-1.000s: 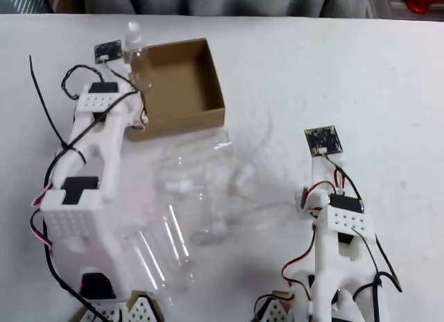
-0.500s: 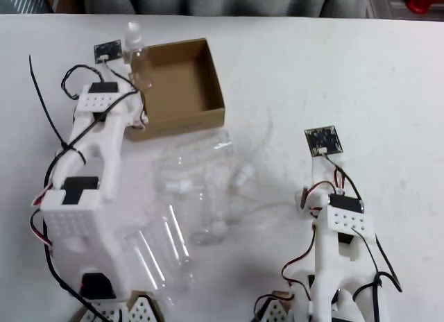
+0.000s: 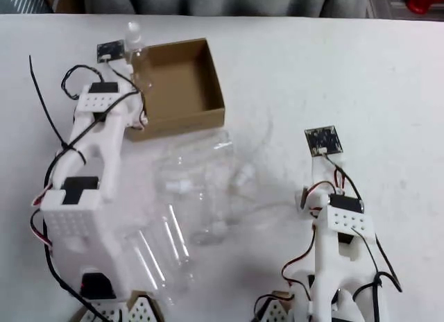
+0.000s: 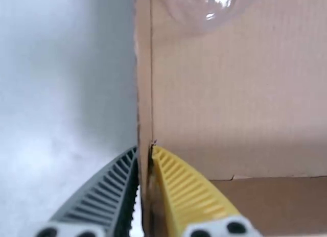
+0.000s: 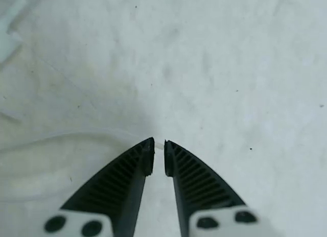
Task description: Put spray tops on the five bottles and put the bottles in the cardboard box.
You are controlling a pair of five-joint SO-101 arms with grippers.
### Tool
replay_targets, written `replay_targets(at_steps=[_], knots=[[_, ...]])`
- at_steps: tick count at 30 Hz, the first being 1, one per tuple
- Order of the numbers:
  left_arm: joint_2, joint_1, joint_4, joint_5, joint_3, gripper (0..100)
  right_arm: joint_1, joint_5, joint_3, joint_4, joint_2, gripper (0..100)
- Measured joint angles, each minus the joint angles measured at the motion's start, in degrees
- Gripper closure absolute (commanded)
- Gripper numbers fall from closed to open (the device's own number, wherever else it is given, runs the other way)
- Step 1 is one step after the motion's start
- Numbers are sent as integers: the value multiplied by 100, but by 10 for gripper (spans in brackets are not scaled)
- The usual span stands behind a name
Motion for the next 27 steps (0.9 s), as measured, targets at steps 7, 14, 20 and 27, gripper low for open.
replay_targets(at_steps=[7,14,20,27], knots=[[0,149,9,-62,0,982,0,0,0,0,0,983],[0,246,9,-448,18,982,0,0,0,0,0,983],[0,360,0,-633,105,982,0,0,0,0,0,983],[-9,440,-35,-791,193,982,0,0,0,0,0,983]])
